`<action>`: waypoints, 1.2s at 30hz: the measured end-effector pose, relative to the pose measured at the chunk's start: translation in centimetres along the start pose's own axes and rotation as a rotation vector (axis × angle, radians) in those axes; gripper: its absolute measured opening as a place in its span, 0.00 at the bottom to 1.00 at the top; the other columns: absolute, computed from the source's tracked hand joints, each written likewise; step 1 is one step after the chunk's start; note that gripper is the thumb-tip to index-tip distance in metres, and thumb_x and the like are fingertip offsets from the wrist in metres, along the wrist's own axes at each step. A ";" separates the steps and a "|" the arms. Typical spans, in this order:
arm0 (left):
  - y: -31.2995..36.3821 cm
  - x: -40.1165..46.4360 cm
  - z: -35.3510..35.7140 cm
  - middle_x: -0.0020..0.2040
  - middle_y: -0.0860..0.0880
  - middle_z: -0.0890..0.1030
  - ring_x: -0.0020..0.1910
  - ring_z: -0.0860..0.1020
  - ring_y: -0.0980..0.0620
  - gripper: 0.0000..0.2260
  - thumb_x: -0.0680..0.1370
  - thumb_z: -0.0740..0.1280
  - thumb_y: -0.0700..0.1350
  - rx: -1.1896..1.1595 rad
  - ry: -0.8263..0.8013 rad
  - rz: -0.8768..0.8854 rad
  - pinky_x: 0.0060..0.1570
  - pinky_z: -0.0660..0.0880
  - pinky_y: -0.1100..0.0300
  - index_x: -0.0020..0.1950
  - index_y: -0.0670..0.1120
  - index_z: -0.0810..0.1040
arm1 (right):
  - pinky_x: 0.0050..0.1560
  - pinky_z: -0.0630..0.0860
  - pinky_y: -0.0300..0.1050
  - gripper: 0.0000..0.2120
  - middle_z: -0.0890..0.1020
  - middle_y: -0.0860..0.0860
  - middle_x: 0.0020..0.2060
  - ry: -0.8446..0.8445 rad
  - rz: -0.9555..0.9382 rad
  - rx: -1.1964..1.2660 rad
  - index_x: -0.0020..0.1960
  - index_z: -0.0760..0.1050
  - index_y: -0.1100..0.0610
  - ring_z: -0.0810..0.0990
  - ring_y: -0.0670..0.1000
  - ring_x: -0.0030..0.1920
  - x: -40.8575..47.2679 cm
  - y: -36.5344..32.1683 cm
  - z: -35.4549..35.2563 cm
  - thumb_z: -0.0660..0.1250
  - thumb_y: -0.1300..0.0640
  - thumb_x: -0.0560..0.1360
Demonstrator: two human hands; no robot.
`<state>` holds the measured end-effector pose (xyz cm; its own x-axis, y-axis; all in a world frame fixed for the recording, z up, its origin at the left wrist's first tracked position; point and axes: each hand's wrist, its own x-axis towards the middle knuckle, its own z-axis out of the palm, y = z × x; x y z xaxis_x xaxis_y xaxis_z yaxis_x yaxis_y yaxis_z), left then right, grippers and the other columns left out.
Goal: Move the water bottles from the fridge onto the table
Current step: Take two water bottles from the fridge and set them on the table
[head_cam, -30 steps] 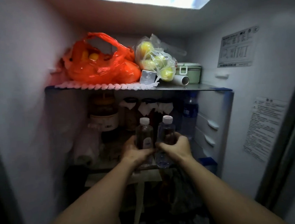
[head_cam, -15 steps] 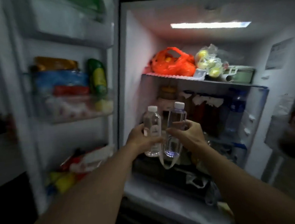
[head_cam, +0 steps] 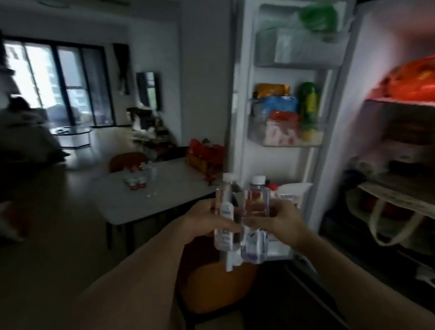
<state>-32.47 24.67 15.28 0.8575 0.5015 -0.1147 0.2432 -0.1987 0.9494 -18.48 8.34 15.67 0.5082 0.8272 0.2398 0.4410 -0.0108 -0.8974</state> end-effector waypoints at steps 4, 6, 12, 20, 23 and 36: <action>-2.7 -2.3 -7.2 0.46 0.52 0.87 0.47 0.85 0.55 0.19 0.60 0.82 0.43 -0.006 0.176 -0.018 0.47 0.80 0.57 0.49 0.48 0.85 | 0.43 0.84 0.42 0.11 0.88 0.51 0.42 -0.116 -0.021 0.097 0.46 0.86 0.54 0.87 0.51 0.44 4.1 -1.6 7.3 0.81 0.59 0.65; -3.9 -3.0 -10.7 0.45 0.53 0.87 0.45 0.85 0.56 0.15 0.62 0.81 0.40 0.001 0.261 -0.003 0.46 0.81 0.58 0.47 0.47 0.85 | 0.40 0.81 0.35 0.11 0.88 0.46 0.42 -0.186 -0.054 0.132 0.45 0.86 0.50 0.87 0.45 0.43 6.4 -2.5 11.1 0.81 0.59 0.65; -7.8 -1.0 -21.3 0.48 0.49 0.84 0.49 0.83 0.51 0.22 0.61 0.82 0.41 -0.003 0.511 -0.035 0.42 0.79 0.62 0.53 0.45 0.82 | 0.47 0.83 0.44 0.16 0.88 0.50 0.45 -0.246 -0.066 0.139 0.49 0.85 0.58 0.87 0.47 0.46 16.2 -2.9 22.4 0.82 0.57 0.63; -14.3 11.3 -35.8 0.51 0.48 0.82 0.49 0.80 0.52 0.21 0.62 0.82 0.44 0.007 0.573 -0.064 0.52 0.78 0.55 0.52 0.49 0.80 | 0.48 0.83 0.46 0.16 0.87 0.53 0.45 -0.169 -0.037 0.088 0.51 0.85 0.60 0.86 0.50 0.46 33.5 -0.3 33.2 0.81 0.56 0.66; -16.1 17.0 -39.9 0.53 0.50 0.81 0.49 0.79 0.53 0.24 0.61 0.82 0.50 0.000 0.577 -0.065 0.47 0.78 0.57 0.54 0.51 0.79 | 0.51 0.83 0.47 0.18 0.87 0.52 0.47 -0.138 -0.004 0.063 0.52 0.84 0.58 0.86 0.49 0.48 39.5 1.1 35.7 0.81 0.55 0.65; -24.0 44.0 -49.0 0.44 0.54 0.79 0.46 0.78 0.53 0.27 0.59 0.82 0.45 -0.057 0.628 -0.154 0.41 0.73 0.63 0.56 0.48 0.78 | 0.56 0.81 0.57 0.22 0.85 0.61 0.52 -0.040 0.089 -0.009 0.58 0.81 0.64 0.84 0.59 0.52 65.4 14.6 40.1 0.81 0.63 0.65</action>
<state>-22.76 92.73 1.76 0.3817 0.9212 -0.0748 0.3028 -0.0482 0.9518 -8.44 84.78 3.40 0.5153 0.8448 0.1442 0.4025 -0.0900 -0.9110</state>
